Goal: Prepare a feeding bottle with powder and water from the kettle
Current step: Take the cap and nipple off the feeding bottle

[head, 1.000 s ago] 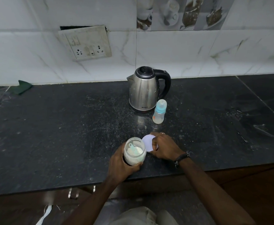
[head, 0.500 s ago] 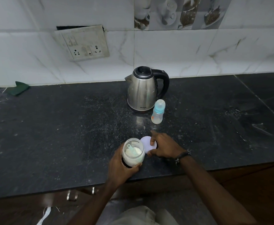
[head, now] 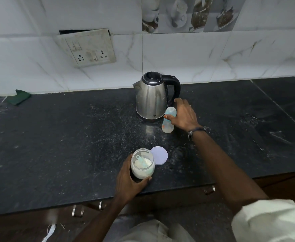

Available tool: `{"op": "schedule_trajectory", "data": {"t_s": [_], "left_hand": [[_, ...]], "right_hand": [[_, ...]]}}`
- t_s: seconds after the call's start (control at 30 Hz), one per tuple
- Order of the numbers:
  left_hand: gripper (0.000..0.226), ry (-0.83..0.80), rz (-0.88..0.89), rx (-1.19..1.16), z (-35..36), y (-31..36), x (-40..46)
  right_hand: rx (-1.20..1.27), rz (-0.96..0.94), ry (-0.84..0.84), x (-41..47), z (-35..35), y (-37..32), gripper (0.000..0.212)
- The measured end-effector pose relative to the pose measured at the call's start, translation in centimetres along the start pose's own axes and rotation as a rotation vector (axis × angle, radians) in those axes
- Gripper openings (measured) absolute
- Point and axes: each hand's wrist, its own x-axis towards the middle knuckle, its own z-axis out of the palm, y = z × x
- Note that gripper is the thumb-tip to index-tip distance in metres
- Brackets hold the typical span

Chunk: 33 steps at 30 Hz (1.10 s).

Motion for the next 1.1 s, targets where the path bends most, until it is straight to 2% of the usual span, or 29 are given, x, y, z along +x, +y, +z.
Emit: {"op": "schedule_trajectory", "data": {"t_s": [0.2,0.4,0.67,0.87,1.1], "left_hand": [[0.096,0.014,-0.008,0.023,-0.1,-0.1,-0.3],[0.096,0.011,0.004,0.035,-0.1,-0.1,-0.7],[0.120,0.017,-0.001,0.049,0.0,-0.9,-2.3],[0.131,0.062,0.176,0.107,-0.1,0.7,-3.2],[0.119,0.069,0.442,0.137,0.7,4.6,-3.2]], "right_hand": [[-0.057,0.020,-0.137,1.4,0.6,-0.4,0.074],[-0.087,0.017,-0.155,0.9,0.7,-0.2,0.057],[-0.108,0.032,-0.177,-2.6,-0.3,0.7,0.055],[-0.109,0.069,-0.209,-6.9,-1.4,1.4,0.055],[-0.095,0.073,-0.227,-11.1,-2.3,2.0,0.055]]}}
